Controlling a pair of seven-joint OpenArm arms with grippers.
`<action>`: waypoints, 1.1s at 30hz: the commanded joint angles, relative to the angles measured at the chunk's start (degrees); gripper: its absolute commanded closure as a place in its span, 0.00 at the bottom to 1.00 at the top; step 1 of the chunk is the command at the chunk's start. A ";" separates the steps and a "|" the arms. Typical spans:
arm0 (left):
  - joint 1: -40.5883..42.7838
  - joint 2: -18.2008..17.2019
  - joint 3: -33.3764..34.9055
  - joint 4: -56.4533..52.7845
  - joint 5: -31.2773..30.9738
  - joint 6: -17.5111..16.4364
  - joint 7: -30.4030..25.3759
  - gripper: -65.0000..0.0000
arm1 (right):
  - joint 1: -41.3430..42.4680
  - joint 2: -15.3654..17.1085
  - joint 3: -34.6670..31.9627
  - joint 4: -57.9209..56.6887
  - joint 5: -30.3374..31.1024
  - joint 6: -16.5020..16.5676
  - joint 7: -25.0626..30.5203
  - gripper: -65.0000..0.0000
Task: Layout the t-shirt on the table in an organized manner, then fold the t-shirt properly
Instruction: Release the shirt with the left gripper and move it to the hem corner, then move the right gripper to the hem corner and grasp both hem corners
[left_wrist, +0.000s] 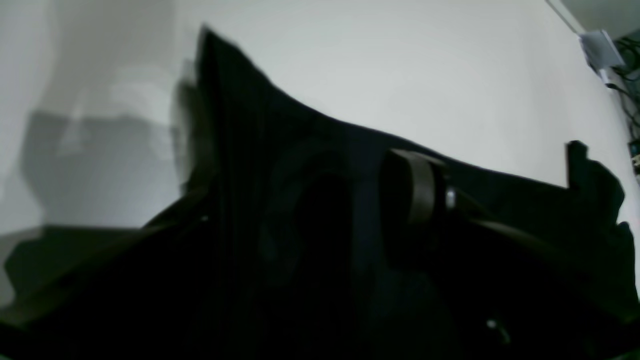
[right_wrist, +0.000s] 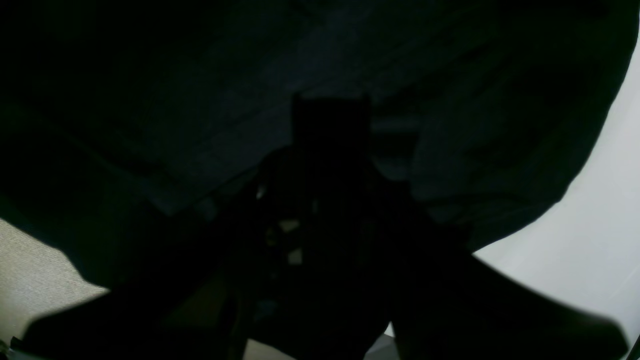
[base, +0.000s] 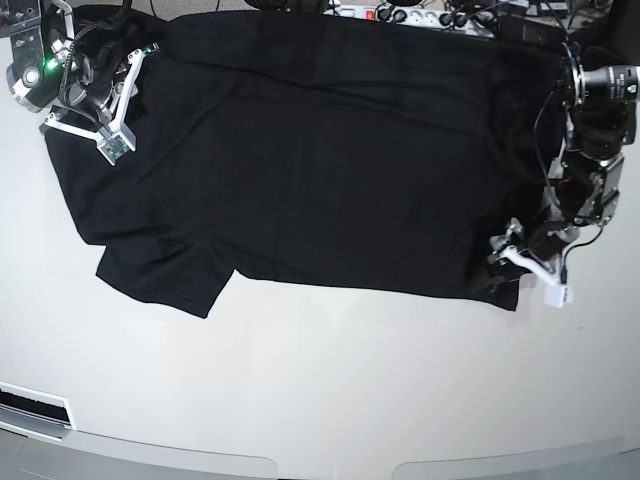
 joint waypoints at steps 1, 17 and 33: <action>-1.42 -0.33 0.13 0.17 1.25 0.37 1.62 0.40 | 0.13 0.66 0.33 0.98 0.24 -0.17 0.44 0.74; -2.60 -1.42 0.11 2.73 3.23 1.51 1.14 1.00 | 11.82 0.37 0.33 0.79 -1.20 -7.13 6.58 0.66; -1.66 -1.42 0.11 2.73 6.29 8.00 2.21 1.00 | 42.42 0.37 6.05 -35.93 -0.07 -10.01 14.51 0.52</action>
